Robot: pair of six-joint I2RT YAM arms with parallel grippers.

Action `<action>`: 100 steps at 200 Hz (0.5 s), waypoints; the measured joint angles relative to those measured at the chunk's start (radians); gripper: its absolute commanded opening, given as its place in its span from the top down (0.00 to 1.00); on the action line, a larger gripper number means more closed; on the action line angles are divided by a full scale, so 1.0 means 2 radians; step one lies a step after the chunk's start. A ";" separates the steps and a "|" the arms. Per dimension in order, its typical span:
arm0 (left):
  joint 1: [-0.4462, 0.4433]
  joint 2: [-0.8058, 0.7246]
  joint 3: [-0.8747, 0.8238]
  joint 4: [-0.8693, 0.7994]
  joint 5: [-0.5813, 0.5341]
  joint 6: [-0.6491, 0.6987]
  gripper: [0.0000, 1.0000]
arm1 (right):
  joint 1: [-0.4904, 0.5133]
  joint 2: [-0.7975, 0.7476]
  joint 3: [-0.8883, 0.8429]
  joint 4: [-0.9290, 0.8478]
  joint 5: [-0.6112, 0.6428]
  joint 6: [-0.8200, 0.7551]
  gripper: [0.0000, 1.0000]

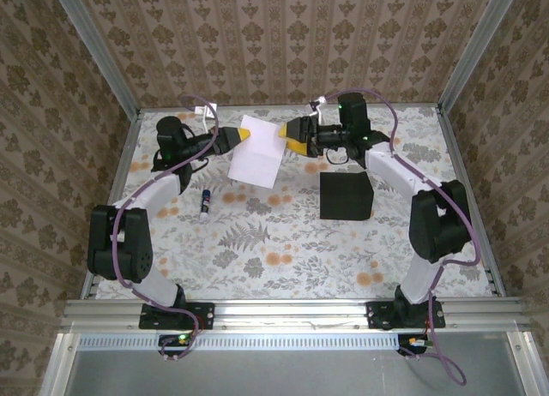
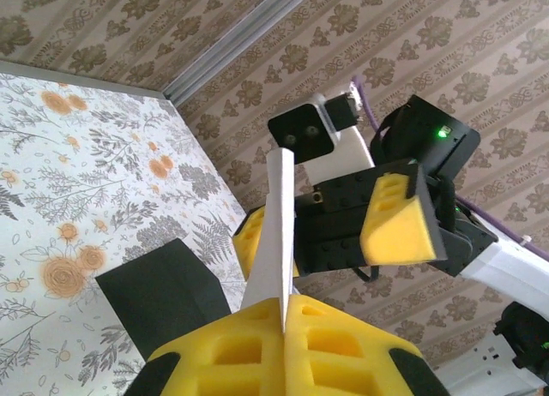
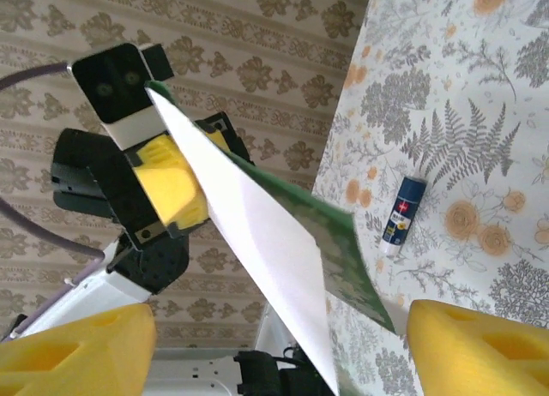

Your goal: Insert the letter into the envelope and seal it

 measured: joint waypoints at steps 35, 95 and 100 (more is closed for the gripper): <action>0.001 -0.004 -0.002 -0.005 -0.033 -0.014 1.00 | -0.009 -0.029 -0.044 0.034 -0.002 -0.026 0.00; -0.023 -0.071 -0.039 0.029 -0.138 -0.062 1.00 | -0.012 -0.037 -0.146 0.178 -0.014 -0.016 0.00; -0.026 -0.074 -0.039 0.029 -0.145 -0.064 1.00 | -0.012 -0.037 -0.147 0.187 -0.015 -0.014 0.00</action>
